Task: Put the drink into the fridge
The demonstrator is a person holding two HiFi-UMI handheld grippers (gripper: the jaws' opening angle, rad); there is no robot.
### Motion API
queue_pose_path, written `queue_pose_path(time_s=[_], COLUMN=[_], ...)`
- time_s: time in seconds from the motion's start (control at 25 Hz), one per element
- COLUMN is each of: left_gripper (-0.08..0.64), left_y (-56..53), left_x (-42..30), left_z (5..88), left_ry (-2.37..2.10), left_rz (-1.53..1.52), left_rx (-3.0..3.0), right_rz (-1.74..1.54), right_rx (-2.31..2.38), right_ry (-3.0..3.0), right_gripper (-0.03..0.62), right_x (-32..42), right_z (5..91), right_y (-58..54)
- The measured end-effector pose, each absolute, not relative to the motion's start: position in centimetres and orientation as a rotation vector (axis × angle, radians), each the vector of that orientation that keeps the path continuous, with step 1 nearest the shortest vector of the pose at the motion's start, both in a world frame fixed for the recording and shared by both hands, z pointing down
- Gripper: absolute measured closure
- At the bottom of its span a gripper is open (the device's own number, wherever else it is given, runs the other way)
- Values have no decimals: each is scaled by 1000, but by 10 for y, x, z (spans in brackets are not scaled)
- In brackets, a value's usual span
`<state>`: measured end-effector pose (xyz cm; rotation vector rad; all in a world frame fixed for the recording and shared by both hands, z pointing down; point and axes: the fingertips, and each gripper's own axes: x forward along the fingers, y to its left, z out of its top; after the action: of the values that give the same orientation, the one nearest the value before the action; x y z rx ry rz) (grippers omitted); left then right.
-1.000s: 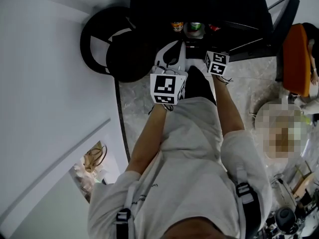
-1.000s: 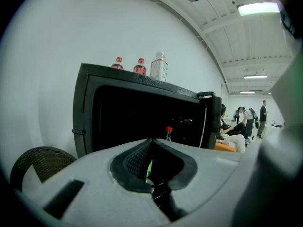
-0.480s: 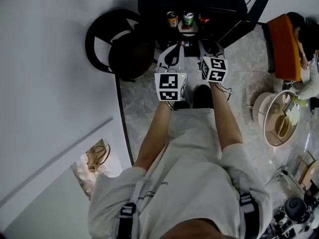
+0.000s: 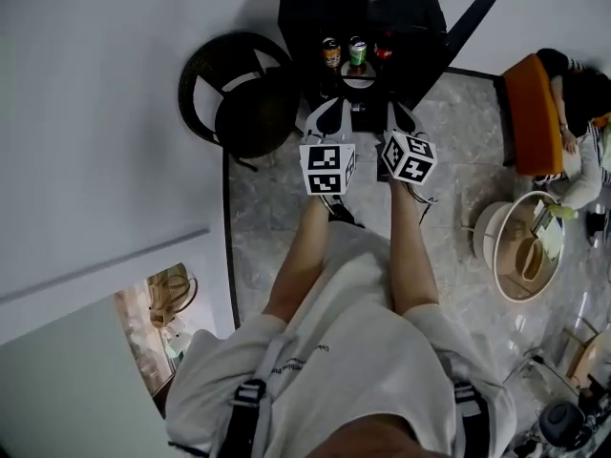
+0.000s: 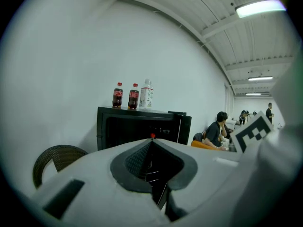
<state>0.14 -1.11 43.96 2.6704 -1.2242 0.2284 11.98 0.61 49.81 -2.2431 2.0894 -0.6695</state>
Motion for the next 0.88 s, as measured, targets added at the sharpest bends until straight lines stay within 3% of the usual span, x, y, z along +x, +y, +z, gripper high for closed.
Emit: queue_pose_path(time_s=[0.88], left_gripper=[551], left_y=[91], left_x=[-21], left_z=[467], left_ry=[-1108], left_rz=[429], left_rx=[2734], right_rz=[-646], right_rx=[-2321], right_ry=[2218], right_gripper=[586], right_x=[118], right_z=[506], right_y=[139])
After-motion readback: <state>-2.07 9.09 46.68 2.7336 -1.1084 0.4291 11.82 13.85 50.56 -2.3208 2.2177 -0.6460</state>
